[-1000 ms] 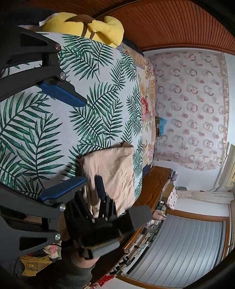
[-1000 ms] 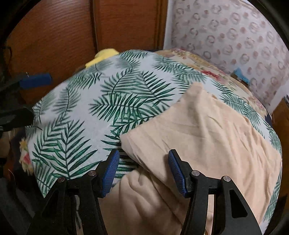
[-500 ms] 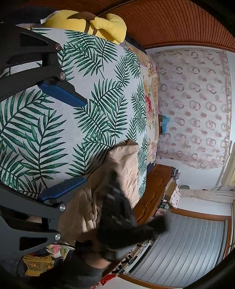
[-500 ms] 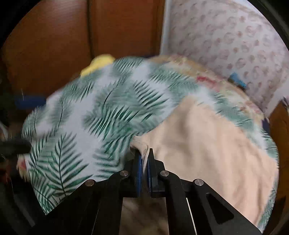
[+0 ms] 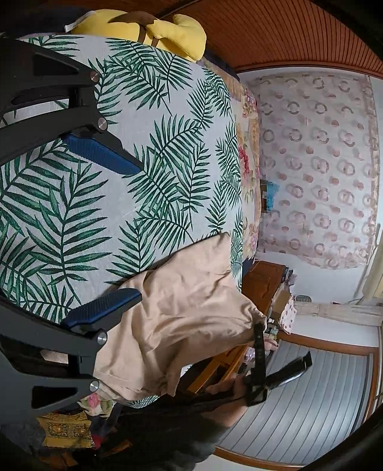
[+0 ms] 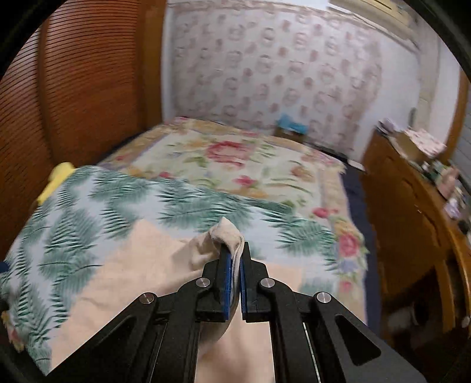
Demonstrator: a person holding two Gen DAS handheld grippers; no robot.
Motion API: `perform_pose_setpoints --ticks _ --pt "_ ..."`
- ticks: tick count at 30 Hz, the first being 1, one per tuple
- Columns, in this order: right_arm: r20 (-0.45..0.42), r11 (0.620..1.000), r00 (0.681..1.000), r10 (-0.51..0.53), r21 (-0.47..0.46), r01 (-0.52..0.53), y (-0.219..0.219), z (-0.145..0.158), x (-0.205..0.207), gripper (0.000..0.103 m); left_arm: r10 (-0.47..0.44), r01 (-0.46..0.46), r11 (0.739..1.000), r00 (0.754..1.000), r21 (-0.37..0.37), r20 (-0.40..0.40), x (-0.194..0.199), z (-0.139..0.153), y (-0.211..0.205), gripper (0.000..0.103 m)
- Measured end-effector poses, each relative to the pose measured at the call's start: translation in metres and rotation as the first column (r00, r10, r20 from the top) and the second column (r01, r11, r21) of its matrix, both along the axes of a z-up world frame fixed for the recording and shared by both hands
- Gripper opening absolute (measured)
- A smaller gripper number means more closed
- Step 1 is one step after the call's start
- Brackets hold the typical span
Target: Fold small clothes
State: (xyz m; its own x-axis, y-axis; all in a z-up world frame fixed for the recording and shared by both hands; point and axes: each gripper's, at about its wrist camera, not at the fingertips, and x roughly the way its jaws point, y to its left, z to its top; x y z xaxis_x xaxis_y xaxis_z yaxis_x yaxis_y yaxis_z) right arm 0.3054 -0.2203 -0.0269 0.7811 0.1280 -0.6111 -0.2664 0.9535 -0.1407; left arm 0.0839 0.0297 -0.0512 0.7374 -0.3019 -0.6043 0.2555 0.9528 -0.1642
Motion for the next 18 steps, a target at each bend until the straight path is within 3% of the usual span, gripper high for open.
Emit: perform_pose_setpoints --ticks 10,12,14,16,18 --pt "-0.072 0.989 0.987 -0.142 -0.046 0.139 -0.006 -0.018 0.049 0.004 -0.008 0.008 1.000 1.000 0.001 -0.012 0.000 -0.003 -0.005 0.080" --pt "-0.086 0.990 0.986 -0.139 -0.047 0.136 -0.004 -0.020 0.048 0.013 -0.017 0.017 1.000 1.000 0.003 -0.012 0.000 -0.003 -0.008 0.080" --pt "-0.075 0.990 0.988 -0.134 -0.040 0.132 -0.008 -0.014 0.039 0.040 -0.023 0.023 1.000 1.000 0.003 -0.013 0.000 -0.003 -0.011 0.080" --pt "-0.062 0.995 0.993 -0.103 -0.012 0.102 -0.013 -0.009 0.021 0.047 -0.033 0.033 0.999 0.999 0.001 -0.016 0.000 -0.004 -0.016 0.080" --pt "-0.050 0.998 0.997 -0.065 -0.009 0.065 -0.016 -0.007 0.000 0.047 -0.049 0.049 0.999 0.999 0.002 -0.018 -0.001 -0.005 -0.023 0.080"
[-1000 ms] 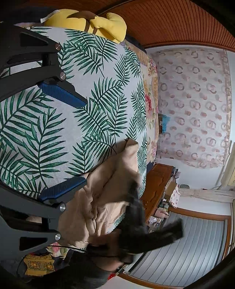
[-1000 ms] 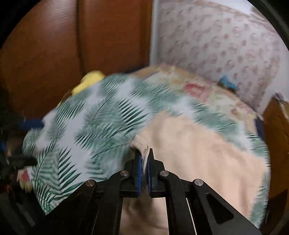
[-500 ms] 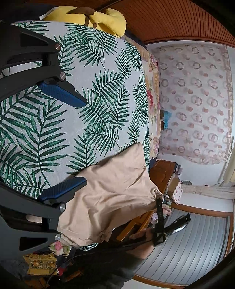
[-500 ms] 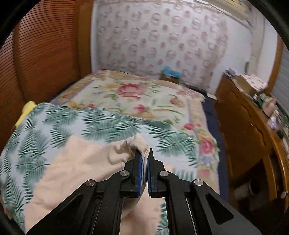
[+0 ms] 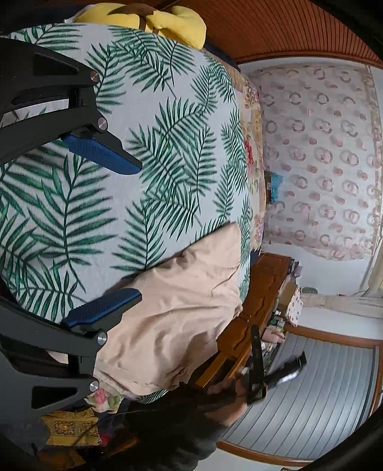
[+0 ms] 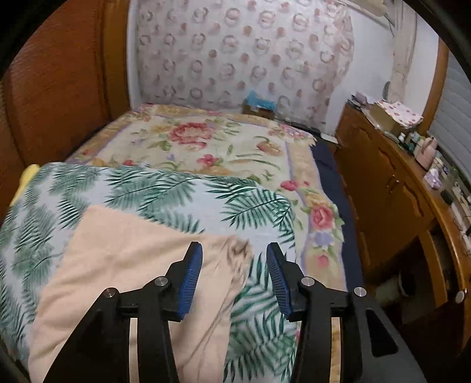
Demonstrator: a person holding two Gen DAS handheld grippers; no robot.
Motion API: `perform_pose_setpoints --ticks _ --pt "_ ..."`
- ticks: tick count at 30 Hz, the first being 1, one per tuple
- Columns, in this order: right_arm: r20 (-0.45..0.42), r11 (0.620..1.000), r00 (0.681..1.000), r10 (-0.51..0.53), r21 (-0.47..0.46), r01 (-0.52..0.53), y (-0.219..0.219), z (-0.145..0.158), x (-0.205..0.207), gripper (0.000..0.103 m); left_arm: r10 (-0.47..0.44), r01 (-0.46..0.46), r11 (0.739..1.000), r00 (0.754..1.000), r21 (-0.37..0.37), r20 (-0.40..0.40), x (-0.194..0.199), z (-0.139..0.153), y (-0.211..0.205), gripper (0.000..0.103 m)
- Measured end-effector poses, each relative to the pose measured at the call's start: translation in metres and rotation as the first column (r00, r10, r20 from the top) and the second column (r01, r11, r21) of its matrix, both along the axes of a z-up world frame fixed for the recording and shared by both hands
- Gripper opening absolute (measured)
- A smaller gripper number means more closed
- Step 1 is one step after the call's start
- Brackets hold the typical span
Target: Fold small clothes
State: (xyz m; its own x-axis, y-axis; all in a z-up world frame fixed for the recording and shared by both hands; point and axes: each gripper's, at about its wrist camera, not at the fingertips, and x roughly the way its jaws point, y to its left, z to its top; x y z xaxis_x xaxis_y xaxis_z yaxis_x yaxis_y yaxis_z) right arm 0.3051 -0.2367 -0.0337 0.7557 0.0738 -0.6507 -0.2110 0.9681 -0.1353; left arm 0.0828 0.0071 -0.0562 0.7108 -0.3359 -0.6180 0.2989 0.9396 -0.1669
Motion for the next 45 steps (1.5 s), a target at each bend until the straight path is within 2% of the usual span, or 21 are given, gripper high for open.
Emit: perform_pose_setpoints --ticks 4,9,12,15,16,17,19,22,23,31,34,39,43,45 --pt "0.014 0.993 0.993 0.116 0.023 -0.117 -0.001 -0.007 -0.072 0.047 -0.032 0.032 0.999 0.999 -0.005 -0.009 -0.003 -0.004 -0.013 0.080" --pt "-0.019 0.984 0.986 0.166 0.074 -0.164 -0.002 -0.038 -0.136 0.047 -0.078 0.078 0.997 0.997 0.002 -0.027 -0.003 -0.011 -0.034 0.080" --pt "-0.051 0.982 0.983 0.175 0.086 -0.170 -0.006 -0.057 -0.144 0.047 -0.105 0.106 0.994 0.994 0.018 -0.041 -0.003 -0.015 -0.049 0.080" --pt "-0.077 0.982 0.980 0.182 0.073 -0.176 -0.008 -0.073 -0.149 0.041 -0.127 0.128 0.991 0.991 0.028 -0.045 -0.005 -0.017 -0.058 0.080" --pt "-0.082 0.983 0.980 0.179 0.058 -0.174 -0.011 -0.076 -0.151 0.036 -0.134 0.135 0.990 0.990 0.030 -0.048 -0.006 -0.018 -0.061 0.080" --pt "-0.086 0.985 0.982 0.170 0.038 -0.167 -0.011 -0.077 -0.150 0.027 -0.139 0.141 0.990 0.989 0.031 -0.053 -0.007 -0.020 -0.062 0.080" --pt "-0.093 0.989 0.985 0.145 0.018 -0.144 -0.012 -0.083 -0.144 0.027 -0.142 0.144 0.989 0.988 0.034 -0.062 -0.006 -0.022 -0.064 0.080" --pt "-0.087 0.989 0.986 0.145 0.035 -0.143 -0.012 -0.081 -0.141 0.011 -0.143 0.145 0.989 0.987 0.034 -0.067 -0.006 -0.022 -0.066 0.080" --pt "-0.070 0.988 0.986 0.148 0.045 -0.146 -0.011 -0.079 -0.146 0.009 -0.144 0.147 0.989 0.987 0.034 -0.068 -0.006 -0.022 -0.066 0.080" --pt "0.044 0.980 0.995 0.093 0.174 -0.099 -0.042 -0.052 -0.210 0.007 -0.159 0.161 0.986 0.985 0.031 -0.064 -0.010 -0.021 -0.068 0.080" --pt "0.024 0.973 0.997 0.079 0.217 -0.082 -0.048 -0.060 -0.226 0.007 -0.170 0.172 0.985 0.983 0.027 -0.069 -0.012 -0.022 -0.070 0.080" --pt "-0.044 0.976 0.996 0.071 0.210 -0.061 -0.048 -0.086 -0.229 0.007 -0.186 0.189 0.982 0.979 0.028 -0.083 -0.013 -0.025 -0.076 0.080" --pt "-0.057 0.984 0.996 0.070 0.169 -0.060 -0.044 -0.084 -0.228 0.007 -0.193 0.197 0.980 0.976 0.028 -0.096 -0.016 -0.029 -0.080 0.080" --pt "-0.058 0.981 0.997 0.054 0.187 -0.043 -0.050 -0.084 -0.227 0.007 -0.207 0.209 0.978 0.972 0.008 -0.110 -0.018 -0.032 -0.082 0.080"
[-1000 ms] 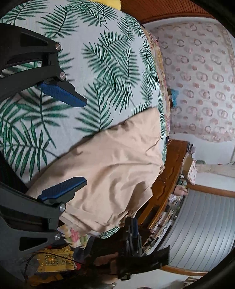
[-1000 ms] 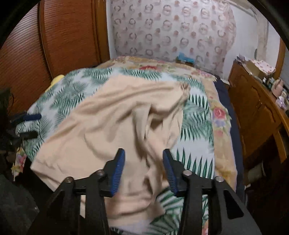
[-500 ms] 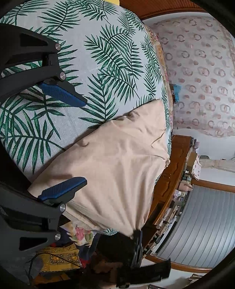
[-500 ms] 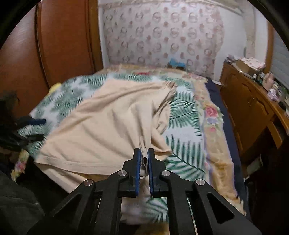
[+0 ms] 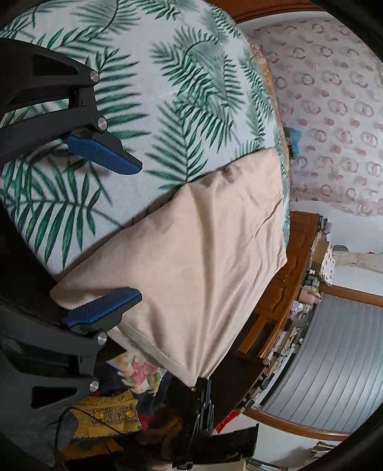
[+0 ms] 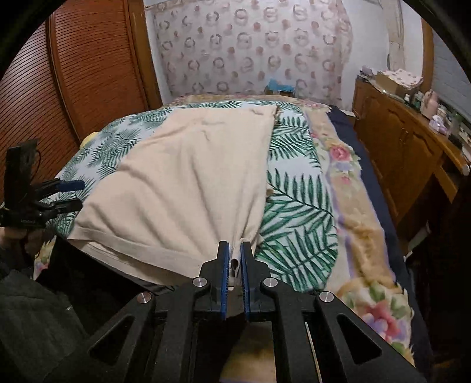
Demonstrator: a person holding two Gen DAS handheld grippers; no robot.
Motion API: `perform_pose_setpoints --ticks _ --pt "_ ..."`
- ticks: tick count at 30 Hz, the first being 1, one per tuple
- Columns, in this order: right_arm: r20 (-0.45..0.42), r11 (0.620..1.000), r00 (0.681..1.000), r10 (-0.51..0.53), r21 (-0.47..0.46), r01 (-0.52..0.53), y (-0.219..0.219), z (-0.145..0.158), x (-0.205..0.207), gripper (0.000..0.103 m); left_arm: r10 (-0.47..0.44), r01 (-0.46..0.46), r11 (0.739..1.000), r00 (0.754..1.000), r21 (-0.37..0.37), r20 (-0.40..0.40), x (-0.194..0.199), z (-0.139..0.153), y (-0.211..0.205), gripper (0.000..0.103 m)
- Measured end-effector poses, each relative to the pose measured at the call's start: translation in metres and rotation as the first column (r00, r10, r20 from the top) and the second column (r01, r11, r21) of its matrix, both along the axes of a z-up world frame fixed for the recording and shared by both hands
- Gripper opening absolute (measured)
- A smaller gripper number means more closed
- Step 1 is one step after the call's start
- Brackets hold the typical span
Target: Fold small clothes
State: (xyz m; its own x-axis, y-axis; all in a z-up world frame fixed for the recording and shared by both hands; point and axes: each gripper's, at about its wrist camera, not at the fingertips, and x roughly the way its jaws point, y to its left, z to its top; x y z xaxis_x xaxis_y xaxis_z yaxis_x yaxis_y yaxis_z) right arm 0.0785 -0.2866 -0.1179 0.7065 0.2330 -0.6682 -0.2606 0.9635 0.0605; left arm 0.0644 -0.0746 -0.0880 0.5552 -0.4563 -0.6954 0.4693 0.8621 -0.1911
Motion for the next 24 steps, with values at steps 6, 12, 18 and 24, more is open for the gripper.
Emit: perform_pose_setpoints --ticks 6,12,18,24 --pt "0.024 1.000 1.000 0.006 0.018 -0.006 0.010 -0.002 0.004 0.008 -0.041 0.041 0.999 0.999 -0.006 -0.008 -0.008 -0.004 -0.012 0.062" --pt "0.061 1.000 0.998 -0.020 0.019 0.019 0.012 -0.013 0.009 0.008 -0.079 0.078 0.997 0.996 -0.020 -0.044 -0.015 -0.011 -0.018 0.036" --pt "0.060 1.000 0.998 -0.026 0.003 0.026 0.014 -0.021 0.014 0.013 -0.080 0.079 0.996 0.997 -0.026 -0.017 -0.022 -0.005 -0.014 0.008" --pt "0.028 0.998 0.998 -0.057 0.031 0.056 0.004 -0.030 0.021 0.061 -0.073 0.071 0.997 0.997 -0.030 -0.035 -0.019 -0.009 -0.012 0.008"
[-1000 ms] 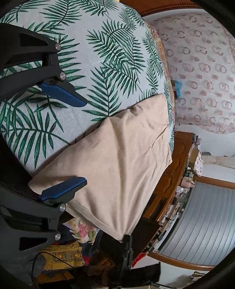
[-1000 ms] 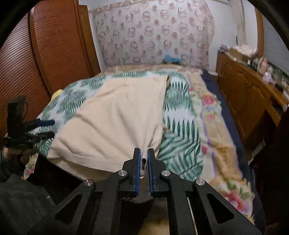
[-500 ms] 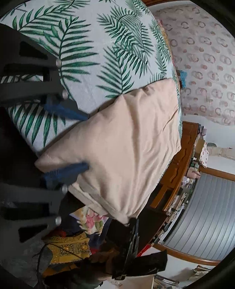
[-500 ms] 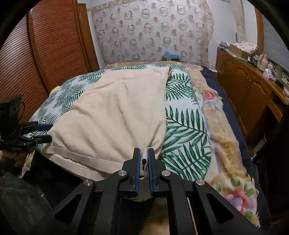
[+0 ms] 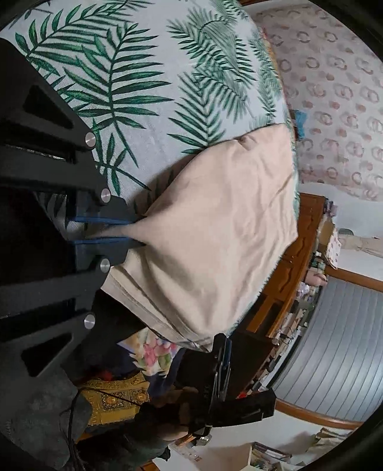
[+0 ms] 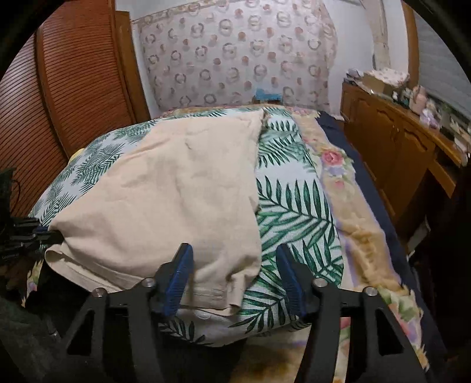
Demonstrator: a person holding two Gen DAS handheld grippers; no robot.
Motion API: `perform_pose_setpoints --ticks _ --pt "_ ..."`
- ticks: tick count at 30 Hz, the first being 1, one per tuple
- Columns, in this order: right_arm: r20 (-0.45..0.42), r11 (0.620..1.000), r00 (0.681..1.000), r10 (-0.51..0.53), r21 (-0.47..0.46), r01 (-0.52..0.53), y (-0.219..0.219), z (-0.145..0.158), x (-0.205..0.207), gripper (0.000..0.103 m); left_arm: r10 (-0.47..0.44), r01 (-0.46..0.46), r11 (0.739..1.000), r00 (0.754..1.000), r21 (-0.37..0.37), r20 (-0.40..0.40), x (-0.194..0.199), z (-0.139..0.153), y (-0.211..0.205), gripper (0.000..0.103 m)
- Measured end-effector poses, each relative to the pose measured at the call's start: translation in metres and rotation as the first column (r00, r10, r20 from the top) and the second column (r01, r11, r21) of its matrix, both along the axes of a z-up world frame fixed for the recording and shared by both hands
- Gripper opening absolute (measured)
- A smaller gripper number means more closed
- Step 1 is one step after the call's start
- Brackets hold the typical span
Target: Fold small clothes
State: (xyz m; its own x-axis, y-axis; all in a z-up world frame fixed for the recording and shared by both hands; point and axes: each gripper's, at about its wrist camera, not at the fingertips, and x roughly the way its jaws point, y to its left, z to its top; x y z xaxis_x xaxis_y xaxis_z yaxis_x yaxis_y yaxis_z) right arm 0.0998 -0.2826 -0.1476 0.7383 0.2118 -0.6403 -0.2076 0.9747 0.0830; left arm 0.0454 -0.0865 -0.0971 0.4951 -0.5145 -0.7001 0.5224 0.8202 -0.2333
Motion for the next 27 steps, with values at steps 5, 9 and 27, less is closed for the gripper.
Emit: perform_pose_setpoints --ticks 5,9,27 --pt "-0.027 1.000 1.000 -0.002 0.011 0.002 -0.001 -0.006 0.012 0.062 -0.002 0.002 1.000 1.000 0.003 -0.003 0.001 -0.001 0.000 0.008" --pt "-0.018 0.999 0.999 0.045 -0.004 -0.045 0.008 -0.003 0.012 0.062 -0.001 0.001 1.000 1.000 0.000 -0.012 0.002 -0.001 0.000 0.008" --pt "0.131 0.973 0.981 0.141 0.166 -0.162 -0.006 0.050 0.008 0.008 0.013 0.001 0.993 0.993 -0.120 0.116 0.022 0.065 0.014 0.007"
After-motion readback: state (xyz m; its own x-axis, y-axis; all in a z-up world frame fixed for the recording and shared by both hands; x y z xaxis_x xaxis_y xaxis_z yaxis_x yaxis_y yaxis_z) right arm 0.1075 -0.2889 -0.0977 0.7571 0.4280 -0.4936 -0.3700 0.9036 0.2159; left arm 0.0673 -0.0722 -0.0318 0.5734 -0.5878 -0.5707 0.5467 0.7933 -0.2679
